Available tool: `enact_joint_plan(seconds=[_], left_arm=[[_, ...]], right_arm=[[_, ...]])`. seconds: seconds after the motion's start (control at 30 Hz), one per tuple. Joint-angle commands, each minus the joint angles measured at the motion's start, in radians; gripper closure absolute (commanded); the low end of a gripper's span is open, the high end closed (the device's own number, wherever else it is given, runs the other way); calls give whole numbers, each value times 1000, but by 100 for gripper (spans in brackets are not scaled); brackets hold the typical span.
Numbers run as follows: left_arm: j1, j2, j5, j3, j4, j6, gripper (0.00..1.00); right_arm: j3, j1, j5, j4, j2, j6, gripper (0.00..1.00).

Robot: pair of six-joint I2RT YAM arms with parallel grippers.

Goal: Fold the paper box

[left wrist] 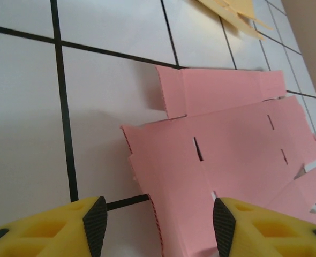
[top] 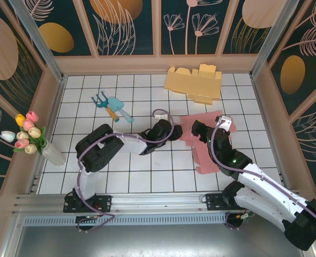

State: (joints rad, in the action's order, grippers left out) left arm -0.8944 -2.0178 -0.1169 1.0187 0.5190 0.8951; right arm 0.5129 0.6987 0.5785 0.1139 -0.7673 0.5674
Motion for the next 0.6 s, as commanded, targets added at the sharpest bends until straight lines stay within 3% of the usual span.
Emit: enact_joint_plan(seconds=[0.0,0.3,0.57], left_arm=[[-4,-39,-18,48,-24,-5,46],[-3,-77,-48,130,-50,-52,63],[-3,-133,-36,168,-55,-28,65]], right_arm=[[-8,6,-1,12,8,2,4],[2,7,-12,-3,5,-8,4],[29,7,-45,-3,-5,-14,5]])
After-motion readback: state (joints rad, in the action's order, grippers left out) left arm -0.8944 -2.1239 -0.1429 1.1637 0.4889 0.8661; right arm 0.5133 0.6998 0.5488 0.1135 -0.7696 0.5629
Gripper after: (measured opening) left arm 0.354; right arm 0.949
